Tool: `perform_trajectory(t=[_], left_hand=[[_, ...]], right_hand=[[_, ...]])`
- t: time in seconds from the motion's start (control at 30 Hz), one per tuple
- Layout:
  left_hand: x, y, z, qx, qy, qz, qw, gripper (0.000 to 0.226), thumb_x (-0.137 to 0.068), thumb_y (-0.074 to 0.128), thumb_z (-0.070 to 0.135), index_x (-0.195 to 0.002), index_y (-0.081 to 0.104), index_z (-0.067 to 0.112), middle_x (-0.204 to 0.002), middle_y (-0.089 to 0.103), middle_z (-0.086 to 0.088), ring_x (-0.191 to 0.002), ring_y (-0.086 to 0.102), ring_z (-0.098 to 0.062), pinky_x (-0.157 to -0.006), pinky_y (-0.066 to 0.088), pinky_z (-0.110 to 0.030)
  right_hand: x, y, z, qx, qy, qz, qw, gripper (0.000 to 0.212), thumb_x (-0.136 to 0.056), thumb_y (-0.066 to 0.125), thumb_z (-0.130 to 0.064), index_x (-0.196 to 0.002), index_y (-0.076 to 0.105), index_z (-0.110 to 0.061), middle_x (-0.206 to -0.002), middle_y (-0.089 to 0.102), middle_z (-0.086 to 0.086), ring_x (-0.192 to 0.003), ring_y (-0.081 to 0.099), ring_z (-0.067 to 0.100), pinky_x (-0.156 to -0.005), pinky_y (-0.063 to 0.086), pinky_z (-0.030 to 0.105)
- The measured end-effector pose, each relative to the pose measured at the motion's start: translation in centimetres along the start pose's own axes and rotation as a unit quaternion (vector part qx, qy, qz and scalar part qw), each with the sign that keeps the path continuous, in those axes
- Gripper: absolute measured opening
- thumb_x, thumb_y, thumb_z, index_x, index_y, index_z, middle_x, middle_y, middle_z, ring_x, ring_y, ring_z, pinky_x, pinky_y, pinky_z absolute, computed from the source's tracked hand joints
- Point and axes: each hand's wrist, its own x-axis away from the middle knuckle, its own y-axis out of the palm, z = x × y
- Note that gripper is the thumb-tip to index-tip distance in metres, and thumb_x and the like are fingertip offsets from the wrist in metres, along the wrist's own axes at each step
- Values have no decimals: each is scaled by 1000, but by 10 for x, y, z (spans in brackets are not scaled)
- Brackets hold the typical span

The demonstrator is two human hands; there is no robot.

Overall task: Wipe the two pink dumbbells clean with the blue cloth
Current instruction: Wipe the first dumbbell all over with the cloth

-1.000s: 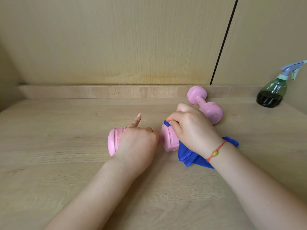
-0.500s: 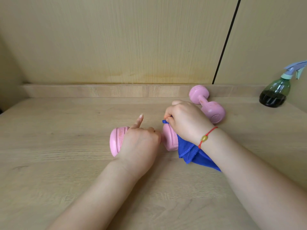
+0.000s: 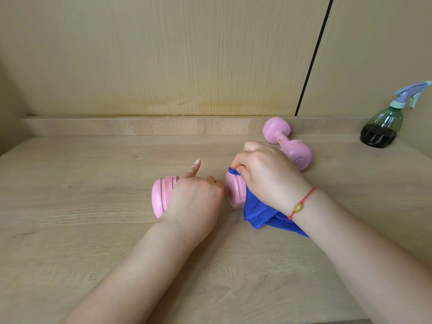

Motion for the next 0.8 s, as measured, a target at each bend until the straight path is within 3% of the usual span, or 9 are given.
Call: perform_trajectory(t=[0.1,0.17,0.23,0.3,0.37,0.43,0.53,0.67,0.8], left_hand=[[-1,-4,1,-16,11,-4,1000,11,-72,74,18,-77,70,27,-62,61,7,-53,60,-13,-112,36,-35],[-3,0,0,-28,3,-13,1000,22,-94,48,16,-105,64,27,-90,67,5,-80,65,-17,-121,14,-34],[-4,-2,2,-37,-10,-16,999,28,-97,39,14,-112,60,25,-99,66,4,-88,65,-20,-121,8,-33],[-4,-5,4,-47,-24,-10,999,27,-96,41,14,-110,61,24,-96,66,3,-84,66,-22,-121,11,-32],[-3,-2,4,-24,-17,-12,1000,24,-96,42,13,-106,61,23,-92,66,3,-81,66,-22,-120,14,-31],[-2,-1,3,-20,-7,-19,1000,18,-87,53,11,-93,65,22,-78,66,4,-67,65,-19,-118,24,-33],[-3,-3,-1,0,16,20,1000,21,-52,68,3,-60,66,22,-46,51,7,-35,47,-15,-101,48,-38],[-3,-4,1,-28,30,-33,999,26,-73,51,2,-86,65,20,-71,63,3,-59,59,-18,-117,26,-35],[-1,-1,-3,-26,39,-8,999,22,-47,62,1,-56,65,21,-42,49,7,-32,45,-15,-93,53,-36]], right_hand=[[-12,4,1,2,28,-31,999,27,-95,51,-10,-101,72,-24,-97,55,1,-82,44,19,-85,32,35],[-11,9,3,-9,30,-30,999,26,-95,52,-9,-102,72,-24,-95,54,2,-88,50,22,-85,39,37],[-3,13,4,-12,19,0,1000,25,-89,57,-4,-98,73,-21,-88,53,3,-85,50,26,-84,45,46],[11,18,9,-25,0,56,998,24,-77,66,5,-90,73,-14,-79,51,5,-76,51,29,-69,50,50],[27,24,12,-39,-19,95,994,31,-69,68,12,-91,73,-10,-77,52,6,-72,52,30,-58,50,43],[42,28,12,-45,-34,116,992,35,-69,67,14,-95,72,-8,-80,54,6,-73,51,30,-58,48,41],[54,30,12,-66,-49,146,986,30,-76,62,12,-97,73,-6,-81,56,6,-73,52,30,-60,48,41],[38,26,14,-75,-42,138,987,27,-75,64,9,-93,76,-8,-77,57,7,-71,54,31,-59,50,41],[8,22,12,-29,4,71,997,31,-74,64,9,-86,76,-16,-80,57,3,-78,53,30,-67,51,44]])
